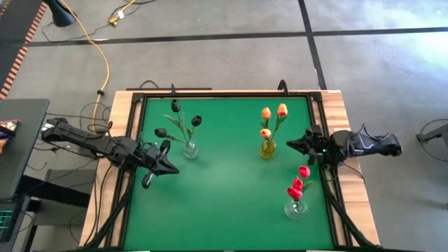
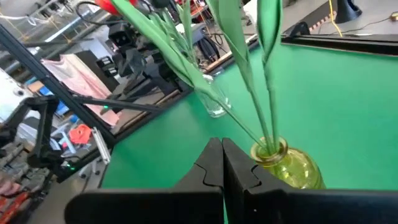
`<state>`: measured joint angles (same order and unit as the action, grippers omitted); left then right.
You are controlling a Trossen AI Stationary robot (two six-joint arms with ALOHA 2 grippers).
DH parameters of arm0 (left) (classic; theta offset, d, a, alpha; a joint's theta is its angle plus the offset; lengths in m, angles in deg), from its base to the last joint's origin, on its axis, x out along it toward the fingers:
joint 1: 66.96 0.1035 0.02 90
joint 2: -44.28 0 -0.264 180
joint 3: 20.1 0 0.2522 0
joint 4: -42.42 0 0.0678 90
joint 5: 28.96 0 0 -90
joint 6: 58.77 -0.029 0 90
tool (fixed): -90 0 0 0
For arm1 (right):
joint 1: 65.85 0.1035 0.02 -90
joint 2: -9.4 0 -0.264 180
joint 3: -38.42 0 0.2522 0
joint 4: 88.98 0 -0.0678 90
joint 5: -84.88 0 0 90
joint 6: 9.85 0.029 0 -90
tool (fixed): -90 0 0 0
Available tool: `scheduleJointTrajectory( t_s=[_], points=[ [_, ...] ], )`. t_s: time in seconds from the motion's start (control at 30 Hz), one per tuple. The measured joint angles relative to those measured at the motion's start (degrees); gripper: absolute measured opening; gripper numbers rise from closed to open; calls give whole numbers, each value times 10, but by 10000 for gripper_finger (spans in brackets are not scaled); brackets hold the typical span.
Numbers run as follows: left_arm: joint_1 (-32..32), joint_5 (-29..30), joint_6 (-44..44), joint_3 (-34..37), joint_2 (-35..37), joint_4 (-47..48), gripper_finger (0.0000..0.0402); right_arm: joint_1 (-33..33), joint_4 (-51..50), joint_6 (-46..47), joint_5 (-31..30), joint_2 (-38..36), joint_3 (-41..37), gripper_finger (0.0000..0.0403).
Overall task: Sort flowers into vase by color
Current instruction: Return to Home Position
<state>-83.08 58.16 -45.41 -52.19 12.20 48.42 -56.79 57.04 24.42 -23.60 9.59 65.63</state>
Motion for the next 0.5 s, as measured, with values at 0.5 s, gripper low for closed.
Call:
scheduleJointTrajectory(
  t_s=[0.5],
  points=[
    [38, 33, 24, 95, 129, -8, 0, -223, 200, -59, 231, 1, -114, 16]
  ],
)
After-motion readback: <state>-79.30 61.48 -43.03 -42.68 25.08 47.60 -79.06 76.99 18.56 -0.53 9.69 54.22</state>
